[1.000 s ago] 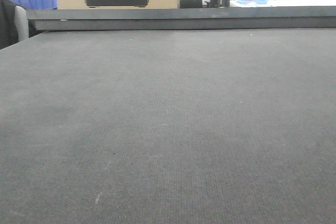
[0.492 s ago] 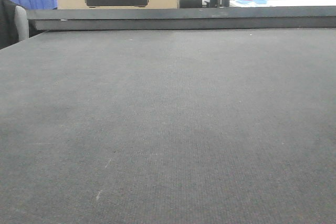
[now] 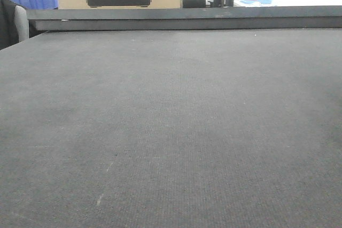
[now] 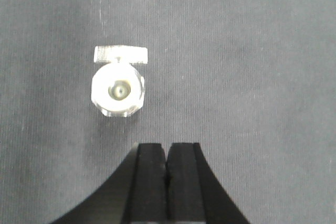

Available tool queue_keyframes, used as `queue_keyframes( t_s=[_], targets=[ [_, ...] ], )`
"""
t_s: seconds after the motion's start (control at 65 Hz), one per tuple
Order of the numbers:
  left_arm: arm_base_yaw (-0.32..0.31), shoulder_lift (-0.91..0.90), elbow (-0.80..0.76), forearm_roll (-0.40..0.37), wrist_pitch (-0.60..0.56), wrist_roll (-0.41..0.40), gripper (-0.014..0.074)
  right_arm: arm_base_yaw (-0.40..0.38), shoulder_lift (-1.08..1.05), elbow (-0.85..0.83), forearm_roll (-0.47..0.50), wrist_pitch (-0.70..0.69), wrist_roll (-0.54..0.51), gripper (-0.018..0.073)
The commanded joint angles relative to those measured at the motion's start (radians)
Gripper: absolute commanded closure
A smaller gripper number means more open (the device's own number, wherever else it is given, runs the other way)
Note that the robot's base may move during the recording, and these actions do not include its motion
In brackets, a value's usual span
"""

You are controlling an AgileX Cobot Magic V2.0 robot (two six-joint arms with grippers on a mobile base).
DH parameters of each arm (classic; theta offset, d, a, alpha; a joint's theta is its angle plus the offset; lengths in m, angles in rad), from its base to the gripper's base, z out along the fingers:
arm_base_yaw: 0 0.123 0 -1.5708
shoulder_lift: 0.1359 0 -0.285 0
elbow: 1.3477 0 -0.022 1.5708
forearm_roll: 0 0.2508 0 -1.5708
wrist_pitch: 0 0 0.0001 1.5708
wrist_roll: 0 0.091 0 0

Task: Place valve from conveyor to right shelf box
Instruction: 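Close the left and right grippers around the valve bodies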

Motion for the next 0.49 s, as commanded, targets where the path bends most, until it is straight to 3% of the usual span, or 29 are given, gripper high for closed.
queue_keyframes(
  t_s=[0.0, 0.077, 0.138, 0.262, 0.369, 0.477],
  targets=[
    [-0.002, 0.006, -0.015, -0.014, -0.009, -0.006, 0.0707, -0.005, 0.037, -0.017, -0.021, 0.01, -0.007, 0.0721],
    [-0.002, 0.008, -0.015, -0.021, -0.011, -0.006, 0.0707, -0.005, 0.065, -0.017, -0.042, 0.012, -0.007, 0.069],
    [-0.002, 0.008, -0.015, -0.021, -0.011, -0.006, 0.0707, -0.005, 0.08, -0.017, -0.064, 0.012, -0.007, 0.0582],
    [-0.002, 0.008, -0.015, -0.021, -0.011, -0.006, 0.0707, -0.005, 0.09, -0.017, -0.075, 0.005, -0.007, 0.0234],
    [-0.002, 0.008, -0.015, -0.029, -0.011, -0.006, 0.0707, -0.005, 0.096, -0.013, -0.075, -0.009, -0.005, -0.0013],
    [-0.002, 0.008, -0.015, -0.031, -0.011, -0.006, 0.0707, -0.005, 0.126, 0.024, -0.07, -0.059, -0.003, -0.001]
  ],
)
